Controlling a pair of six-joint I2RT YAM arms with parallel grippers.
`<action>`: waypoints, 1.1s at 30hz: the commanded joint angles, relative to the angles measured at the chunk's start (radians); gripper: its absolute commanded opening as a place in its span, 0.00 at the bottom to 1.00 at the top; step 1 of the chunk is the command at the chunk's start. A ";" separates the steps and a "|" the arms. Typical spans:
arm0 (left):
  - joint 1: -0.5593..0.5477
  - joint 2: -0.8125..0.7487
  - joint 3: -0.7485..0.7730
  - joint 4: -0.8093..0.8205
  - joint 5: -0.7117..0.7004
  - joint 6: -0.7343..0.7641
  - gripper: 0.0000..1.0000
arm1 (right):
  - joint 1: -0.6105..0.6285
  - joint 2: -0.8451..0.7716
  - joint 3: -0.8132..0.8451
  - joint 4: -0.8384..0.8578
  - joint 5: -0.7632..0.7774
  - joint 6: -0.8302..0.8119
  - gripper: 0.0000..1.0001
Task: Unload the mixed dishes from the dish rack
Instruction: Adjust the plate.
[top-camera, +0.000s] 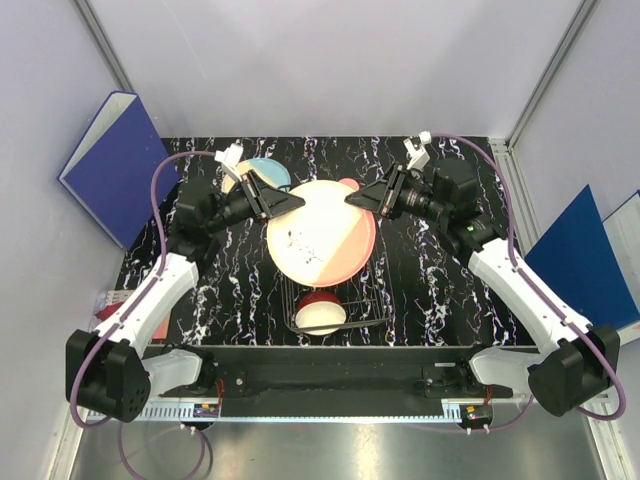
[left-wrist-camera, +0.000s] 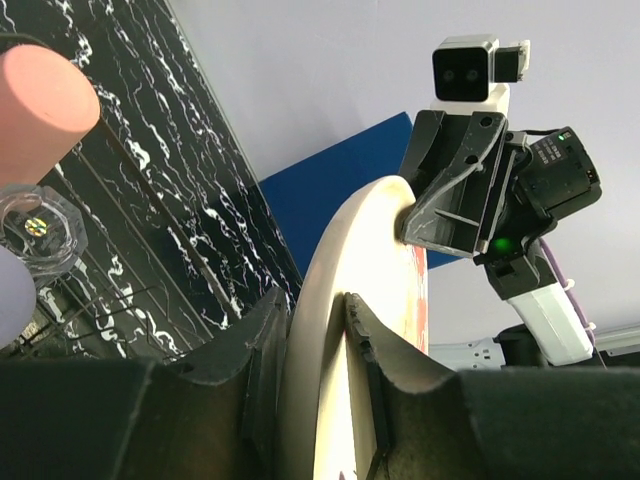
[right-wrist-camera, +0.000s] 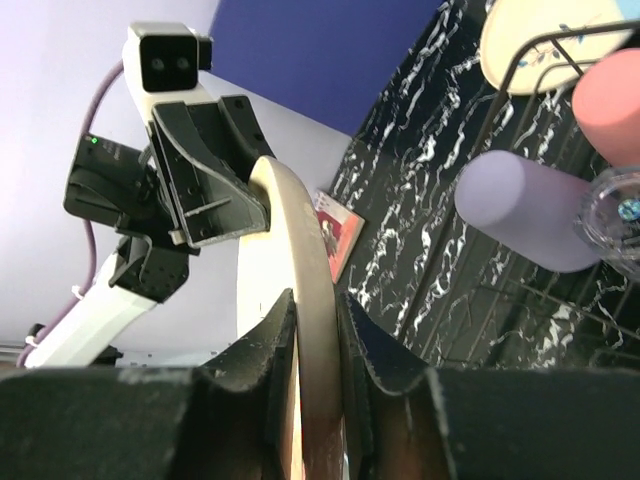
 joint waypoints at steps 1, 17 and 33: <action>-0.015 0.036 0.079 0.107 -0.081 -0.015 0.00 | 0.056 -0.009 0.022 -0.039 -0.232 0.020 0.19; -0.012 0.153 0.170 0.136 -0.047 -0.038 0.00 | 0.057 0.025 -0.035 -0.010 -0.344 0.039 0.00; 0.220 0.041 0.102 0.023 -0.071 -0.038 0.99 | 0.056 -0.090 0.088 -0.214 -0.027 -0.095 0.00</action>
